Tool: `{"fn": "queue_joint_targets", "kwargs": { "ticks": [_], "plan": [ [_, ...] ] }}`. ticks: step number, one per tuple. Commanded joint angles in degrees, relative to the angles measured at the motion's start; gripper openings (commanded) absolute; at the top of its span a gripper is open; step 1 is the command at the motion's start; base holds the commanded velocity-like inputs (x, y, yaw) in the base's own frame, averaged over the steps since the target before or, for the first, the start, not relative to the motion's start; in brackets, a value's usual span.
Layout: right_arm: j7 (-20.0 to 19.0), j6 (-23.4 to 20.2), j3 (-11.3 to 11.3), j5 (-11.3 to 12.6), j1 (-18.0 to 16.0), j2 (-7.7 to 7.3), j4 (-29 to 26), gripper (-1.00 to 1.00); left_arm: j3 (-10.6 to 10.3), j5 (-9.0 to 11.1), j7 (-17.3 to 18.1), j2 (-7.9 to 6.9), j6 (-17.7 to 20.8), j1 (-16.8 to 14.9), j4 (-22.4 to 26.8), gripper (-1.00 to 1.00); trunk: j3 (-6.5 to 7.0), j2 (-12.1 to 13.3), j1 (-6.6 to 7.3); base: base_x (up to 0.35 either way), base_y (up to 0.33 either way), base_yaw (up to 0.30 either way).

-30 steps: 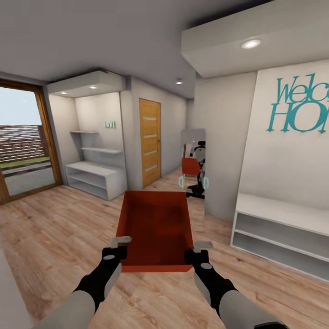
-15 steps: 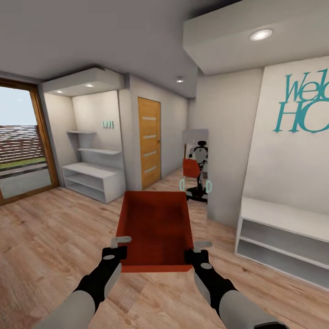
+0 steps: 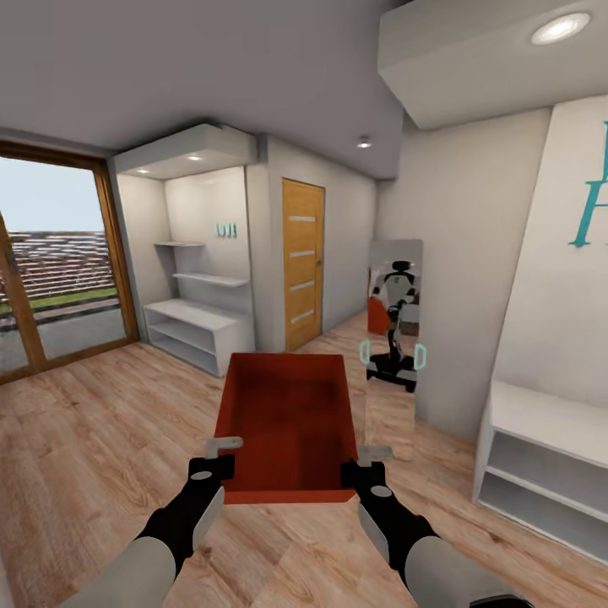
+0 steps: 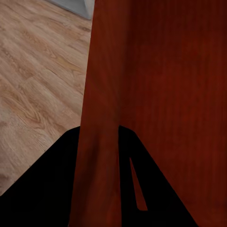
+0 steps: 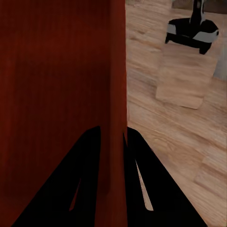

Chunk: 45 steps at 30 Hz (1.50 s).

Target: Move the two storage containers from the living room to the garage. In the garage, place one container on the floor and stack the other container on top of it (either order is fine).

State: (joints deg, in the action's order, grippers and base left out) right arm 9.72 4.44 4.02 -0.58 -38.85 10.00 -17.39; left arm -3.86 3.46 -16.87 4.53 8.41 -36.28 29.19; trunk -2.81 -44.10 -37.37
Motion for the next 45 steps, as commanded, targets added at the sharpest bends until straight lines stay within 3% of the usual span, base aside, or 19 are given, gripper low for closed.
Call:
{"fn": "queue_joint_targets", "kwargs": {
  "ticks": [1, 13, 45],
  "plan": [
    [0.08, 0.17, -0.24, -0.3, -0.09, 0.0, -0.1, -1.0, -0.1, -0.04, -0.7, -0.56, 0.47, -0.02, 0.08, -1.0, -0.1, -0.08, -0.05, 0.323, 0.0, 0.269],
    [0.05, 0.22, -0.24, -0.44, -0.09, 0.0, -0.1, -1.0, -0.1, 1.72, -0.63, -0.57, 0.39, -0.02, 0.08, -1.0, -0.1, -0.08, -0.05, 0.323, 0.0, 0.223],
    [0.04, 0.3, -0.24, -0.56, -0.09, 0.0, -0.1, -1.0, -0.1, 1.89, -0.62, -1.17, 0.45, -0.02, 0.08, -1.0, -0.1, -0.08, -0.05, 0.323, 0.0, 0.005]
  ]
}}
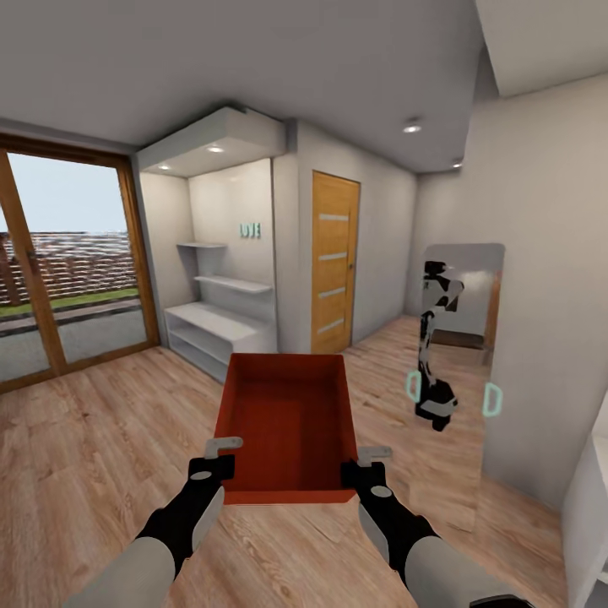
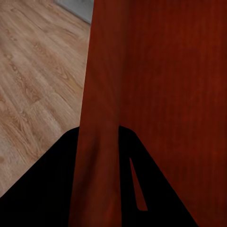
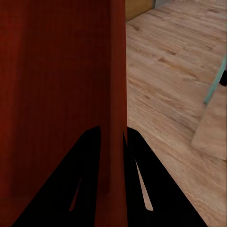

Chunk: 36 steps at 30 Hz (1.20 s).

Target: Move the two storage containers from the living room to the garage. In the garage, place one container on the floor and stack the other container on top of it (either order is fine).

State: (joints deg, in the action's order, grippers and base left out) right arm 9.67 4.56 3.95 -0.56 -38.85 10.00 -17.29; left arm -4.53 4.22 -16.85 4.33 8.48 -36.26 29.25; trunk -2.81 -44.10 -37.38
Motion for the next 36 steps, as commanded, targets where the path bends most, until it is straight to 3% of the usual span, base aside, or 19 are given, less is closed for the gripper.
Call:
{"fn": "queue_joint_targets", "kwargs": {
  "ticks": [1, 19, 36],
  "plan": [
    [0.09, 0.19, -0.17, -0.58, -0.08, 0.0, -0.2, -1.0, 0.57, 1.14, -0.64, -0.98, 0.38, -0.04, 0.02, -1.0, -0.1, -0.07, -0.04, 0.323, 0.0, 0.0],
    [0.09, 0.14, -0.13, -0.49, -0.08, 0.0, -0.2, -1.0, 0.57, 1.14, -0.64, -0.99, 0.37, -0.04, 0.02, -1.0, -0.1, -0.07, -0.04, 0.324, 0.011, -0.01],
    [0.09, 0.1, -0.15, -0.32, -0.08, 0.0, -0.2, -1.0, 0.57, 1.22, -0.64, -0.91, 0.39, -0.04, 0.06, -1.0, -0.1, -0.07, -0.04, 0.319, 0.146, -0.255]
  ]
}}
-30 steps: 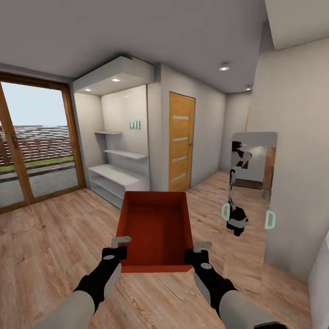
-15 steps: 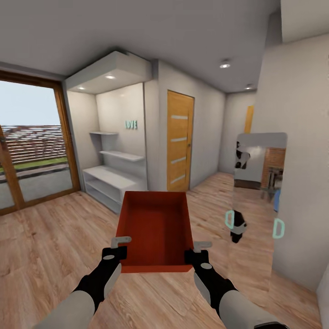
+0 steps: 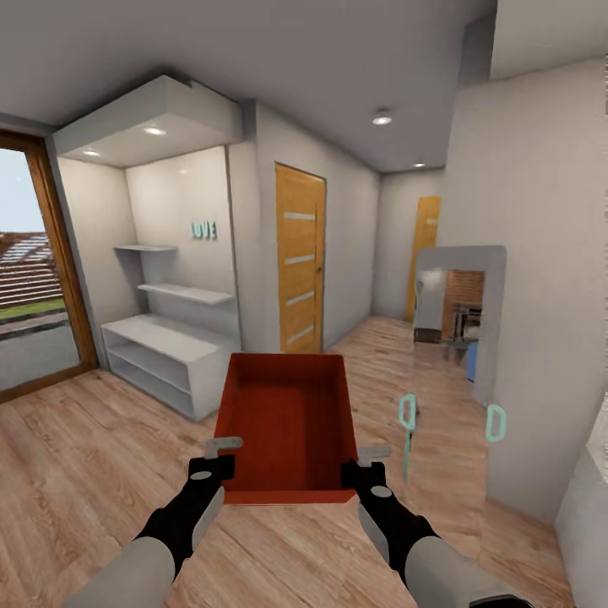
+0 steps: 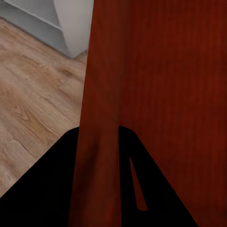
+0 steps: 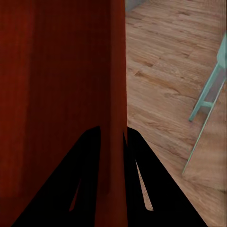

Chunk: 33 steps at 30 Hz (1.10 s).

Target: Move the two storage containers from the living room to the garage. In the garage, place one container on the floor and stack the other container on top of it (either order is fine).

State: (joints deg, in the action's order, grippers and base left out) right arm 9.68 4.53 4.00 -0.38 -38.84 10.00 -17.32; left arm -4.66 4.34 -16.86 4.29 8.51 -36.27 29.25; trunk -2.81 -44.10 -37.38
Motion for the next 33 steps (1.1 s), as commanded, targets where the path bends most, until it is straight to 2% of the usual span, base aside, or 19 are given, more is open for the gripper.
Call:
{"fn": "queue_joint_targets", "kwargs": {
  "ticks": [1, 13, 22, 33],
  "plan": [
    [0.08, 0.13, -0.2, -0.5, -0.09, 0.0, -0.17, -1.0, 0.7, 1.11, -0.64, -0.87, 0.37, -0.03, 0.08, -1.0, -0.1, -0.08, -0.05, 0.306, 0.211, -0.28],
    [0.08, 0.13, -0.22, -0.5, -0.09, 0.0, -0.17, -1.0, 0.67, 1.66, -0.65, -0.86, 0.37, -0.03, 0.19, -1.0, -0.1, -0.08, -0.05, 0.293, 0.211, -0.281],
    [0.08, 0.13, -0.22, -0.53, -0.09, 0.0, -0.17, -1.0, 0.7, 1.89, -1.2, -0.73, 0.35, -0.03, 0.7, -1.0, -0.1, -0.08, -0.05, 0.061, 0.043, -0.274],
    [0.08, 0.13, -0.22, -0.58, -0.09, 0.0, -0.17, -1.0, 0.71, 1.9, -1.34, -0.77, 0.37, -0.03, 0.48, -1.0, -0.1, -0.08, -0.05, 0.134, 0.154, -0.047]
  ]
}}
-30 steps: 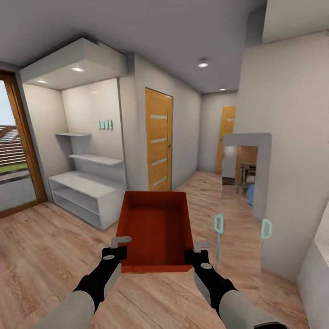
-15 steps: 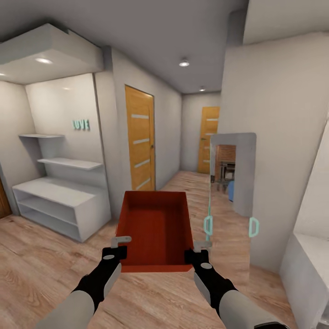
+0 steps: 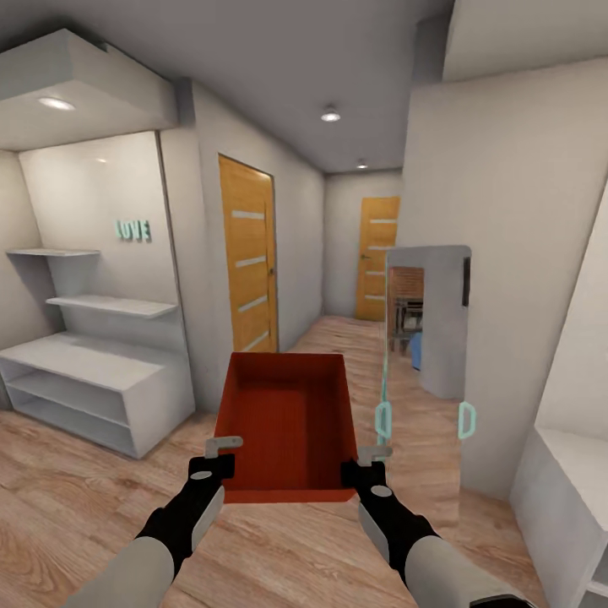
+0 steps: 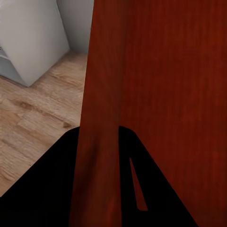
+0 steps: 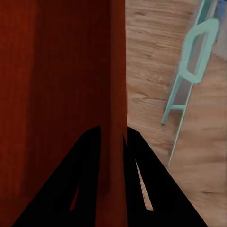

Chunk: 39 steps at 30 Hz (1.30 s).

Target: Move the two storage containers from the living room to the garage. In the garage, place one container on the floor and stack the other container on top of it (either order is fine).

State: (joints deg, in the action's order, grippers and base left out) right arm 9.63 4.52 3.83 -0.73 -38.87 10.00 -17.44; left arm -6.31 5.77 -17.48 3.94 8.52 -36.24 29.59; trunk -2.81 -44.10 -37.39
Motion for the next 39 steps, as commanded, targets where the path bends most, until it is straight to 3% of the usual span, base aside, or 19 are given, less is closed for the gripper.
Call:
{"fn": "queue_joint_targets", "kwargs": {
  "ticks": [1, 13, 39],
  "plan": [
    [0.13, 0.13, -0.05, -0.24, -0.06, 0.0, -0.05, -1.0, 2.36, 0.47, -0.71, -0.42, 0.37, -0.06, 0.13, -1.0, -0.1, -0.08, -0.04, 0.208, 0.245, -0.002],
    [0.13, 0.13, -0.02, -0.18, -0.06, 0.0, -0.05, -1.0, 2.36, 0.47, -0.62, -0.43, 0.35, -0.06, 0.12, -1.0, -0.1, -0.08, -0.04, 0.213, 0.251, -0.013],
    [0.08, 0.13, 0.0, -0.17, -0.06, 0.0, -0.05, -1.0, 2.36, 0.47, -0.62, -0.59, 0.35, -0.06, 0.29, -1.0, -0.1, -0.08, -0.04, 0.237, 0.257, -0.209]
  ]
}}
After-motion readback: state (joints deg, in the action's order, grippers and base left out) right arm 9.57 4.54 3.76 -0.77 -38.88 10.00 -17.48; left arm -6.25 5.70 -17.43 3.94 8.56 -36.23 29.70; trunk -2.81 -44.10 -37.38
